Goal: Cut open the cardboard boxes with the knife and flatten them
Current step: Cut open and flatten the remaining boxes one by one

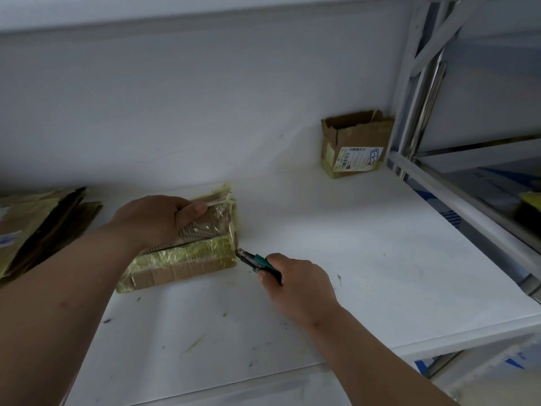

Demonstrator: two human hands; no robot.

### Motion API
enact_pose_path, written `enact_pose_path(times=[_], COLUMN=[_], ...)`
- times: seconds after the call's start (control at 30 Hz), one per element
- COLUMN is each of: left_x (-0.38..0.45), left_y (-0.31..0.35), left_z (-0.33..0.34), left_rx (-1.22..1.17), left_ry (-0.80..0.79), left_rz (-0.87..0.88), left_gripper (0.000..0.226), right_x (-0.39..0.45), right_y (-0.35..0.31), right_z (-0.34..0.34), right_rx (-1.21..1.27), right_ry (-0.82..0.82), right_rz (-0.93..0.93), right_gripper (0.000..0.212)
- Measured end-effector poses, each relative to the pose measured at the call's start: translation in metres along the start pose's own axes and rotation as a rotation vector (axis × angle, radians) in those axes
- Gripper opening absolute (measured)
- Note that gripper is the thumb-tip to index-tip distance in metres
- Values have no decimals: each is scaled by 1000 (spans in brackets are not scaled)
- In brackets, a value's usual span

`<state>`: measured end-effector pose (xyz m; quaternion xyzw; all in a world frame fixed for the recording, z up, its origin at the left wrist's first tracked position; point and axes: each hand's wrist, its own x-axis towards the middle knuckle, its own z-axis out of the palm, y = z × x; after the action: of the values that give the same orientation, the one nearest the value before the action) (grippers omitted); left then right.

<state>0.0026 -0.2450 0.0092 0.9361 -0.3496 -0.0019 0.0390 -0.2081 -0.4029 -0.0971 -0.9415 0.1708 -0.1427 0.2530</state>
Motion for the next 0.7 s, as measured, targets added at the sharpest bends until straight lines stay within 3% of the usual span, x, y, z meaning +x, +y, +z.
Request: enact_pose_path(times=[0.17,0.33,0.4,0.47,0.57,0.63,0.7], left_x=[-5,-12,-15,-18,-16,-14,-14], left_y=[4,7,10,18,31,40,50], left_z=[0,-2,-3,-3,0,2,0], left_rx=[23,2,7,4,-1,15,14], left_ry=[-18,-13,-16,-30,-58,-81,-123], left_rz=[-24,-26,-53,-90,-142,-168,-180], left_gripper=[90,103,92,82,94,102,84], right_x=[-2,-7,-8,-7,-2,1,5], right_y=[-1,3,5,5,-3,-12,-15], right_z=[-2,-6,-9,-12,-14,-12,-7], right_rx=[-13,-68,-99,-51,85,132,179], right_ry=[-30,-46,-48,17,114,61,-39], right_rz=[14,27,47,106,196,211,251], right_gripper=[21,22,21,19,12,10,13])
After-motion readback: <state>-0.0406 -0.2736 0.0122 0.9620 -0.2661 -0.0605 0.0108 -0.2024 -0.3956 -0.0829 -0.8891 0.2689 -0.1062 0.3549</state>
